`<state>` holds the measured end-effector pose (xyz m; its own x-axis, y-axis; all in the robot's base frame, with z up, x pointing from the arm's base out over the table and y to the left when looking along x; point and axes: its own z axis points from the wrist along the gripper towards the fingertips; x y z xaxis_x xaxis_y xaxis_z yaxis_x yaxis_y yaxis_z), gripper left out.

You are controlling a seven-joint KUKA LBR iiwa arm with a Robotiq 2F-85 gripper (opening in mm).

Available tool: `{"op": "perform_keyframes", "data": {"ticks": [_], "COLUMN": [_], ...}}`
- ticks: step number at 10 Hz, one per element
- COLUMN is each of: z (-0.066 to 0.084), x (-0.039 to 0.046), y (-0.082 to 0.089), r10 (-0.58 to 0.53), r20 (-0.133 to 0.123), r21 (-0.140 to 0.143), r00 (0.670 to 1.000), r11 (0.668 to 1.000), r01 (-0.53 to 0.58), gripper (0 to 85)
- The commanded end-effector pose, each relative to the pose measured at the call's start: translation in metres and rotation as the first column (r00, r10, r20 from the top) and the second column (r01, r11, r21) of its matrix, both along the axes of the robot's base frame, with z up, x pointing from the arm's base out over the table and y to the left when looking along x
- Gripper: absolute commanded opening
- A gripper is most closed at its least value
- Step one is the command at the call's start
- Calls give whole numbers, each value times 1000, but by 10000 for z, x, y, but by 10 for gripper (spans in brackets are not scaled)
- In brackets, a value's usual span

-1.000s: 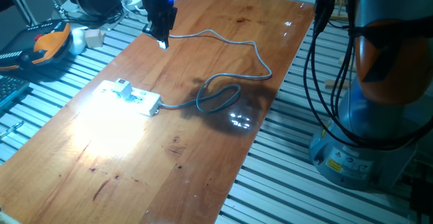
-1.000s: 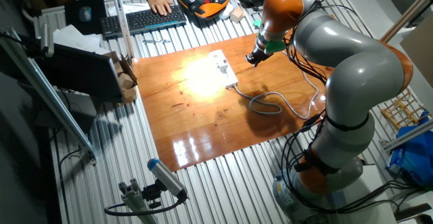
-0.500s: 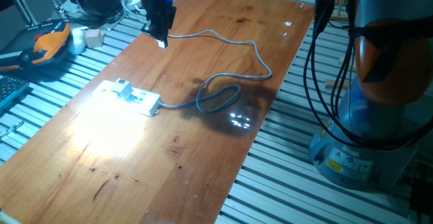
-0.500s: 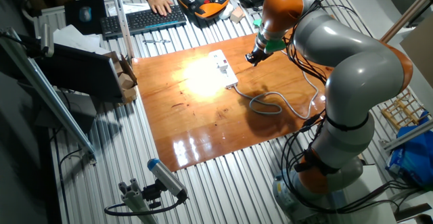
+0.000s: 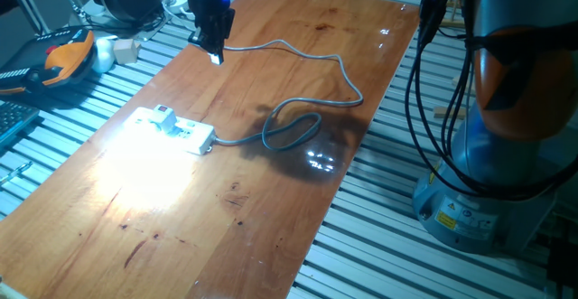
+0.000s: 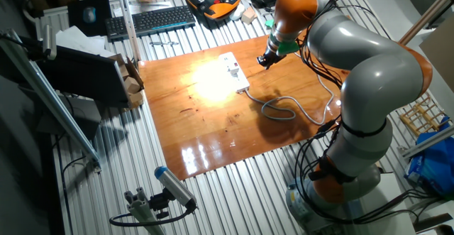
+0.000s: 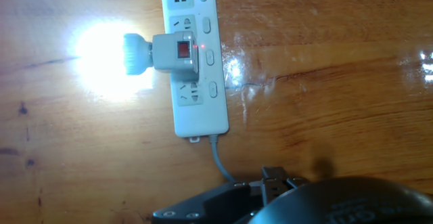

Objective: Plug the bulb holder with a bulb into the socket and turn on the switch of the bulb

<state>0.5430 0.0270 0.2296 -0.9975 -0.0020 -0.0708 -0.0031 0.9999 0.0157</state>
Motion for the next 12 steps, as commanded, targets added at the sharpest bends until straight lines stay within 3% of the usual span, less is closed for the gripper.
{"op": "perform_keyframes", "data": {"ticks": [1, 12], "z": [2, -5], "x": [-1, 5], "y": [0, 32], "r10": [-3, -4], "r20": [0, 2], "r21": [-2, -2], "r00": [1000, 1000], "r11": [1000, 1000], "r01": [3, 4], "gripper": [0, 0]}}
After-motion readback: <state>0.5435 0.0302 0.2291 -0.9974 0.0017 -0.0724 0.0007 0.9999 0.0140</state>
